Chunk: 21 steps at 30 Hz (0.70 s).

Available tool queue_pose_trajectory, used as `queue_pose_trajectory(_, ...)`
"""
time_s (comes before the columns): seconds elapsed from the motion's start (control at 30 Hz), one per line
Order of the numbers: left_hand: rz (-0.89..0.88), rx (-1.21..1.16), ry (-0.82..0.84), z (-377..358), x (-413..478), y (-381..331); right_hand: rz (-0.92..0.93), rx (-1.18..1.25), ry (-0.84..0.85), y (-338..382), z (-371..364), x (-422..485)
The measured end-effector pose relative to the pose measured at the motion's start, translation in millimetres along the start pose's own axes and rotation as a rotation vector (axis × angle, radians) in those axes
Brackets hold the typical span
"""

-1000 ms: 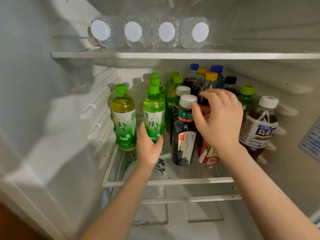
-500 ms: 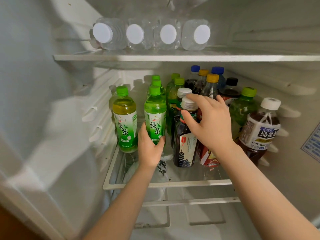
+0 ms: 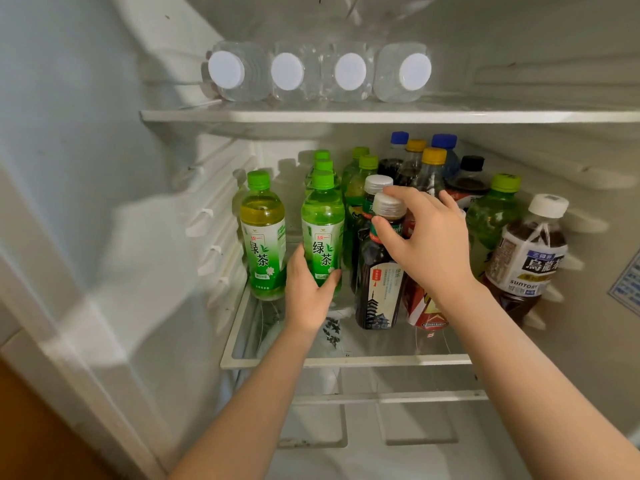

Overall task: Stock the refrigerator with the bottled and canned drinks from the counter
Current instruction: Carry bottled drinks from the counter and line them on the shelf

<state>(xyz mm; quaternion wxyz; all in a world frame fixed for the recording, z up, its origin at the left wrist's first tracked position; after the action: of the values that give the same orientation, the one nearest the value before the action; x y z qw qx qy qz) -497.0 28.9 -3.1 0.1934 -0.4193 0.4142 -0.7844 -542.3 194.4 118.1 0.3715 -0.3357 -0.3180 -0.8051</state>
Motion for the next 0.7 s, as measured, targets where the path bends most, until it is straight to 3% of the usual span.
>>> queue_pose_trajectory(0.2,0.015,0.044,-0.002,3,-5,-6,-0.001,-0.001,0.026,-1,1,1)
queue_pose_trajectory(0.37,-0.255,0.09,-0.45,37,-27,-26,0.006,0.006,0.032,-3,2,1)
queue_pose_trajectory(0.43,-0.183,0.114,-0.529,43,-30,-22,0.01,0.01,0.032,-3,1,1)
queue_pose_trajectory(0.57,0.096,0.093,-0.417,40,-23,-11,0.003,0.02,0.028,-3,2,1)
queue_pose_trajectory(0.7,0.117,0.129,-0.332,33,-14,-5,0.017,0.026,0.023,-3,3,0)
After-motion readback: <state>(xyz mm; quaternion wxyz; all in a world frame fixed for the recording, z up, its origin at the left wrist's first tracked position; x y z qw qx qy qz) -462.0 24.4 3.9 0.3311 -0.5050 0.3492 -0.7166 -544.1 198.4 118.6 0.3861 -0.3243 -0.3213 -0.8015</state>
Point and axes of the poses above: each hand's wrist, its own x-axis towards the middle knuckle, its own z-axis out of the back of the hand, y = z × x, the point moved 3 cm from there along x, towards the middle knuckle, and after that the axes turned 1 degree about y, right-handed, at the moved point
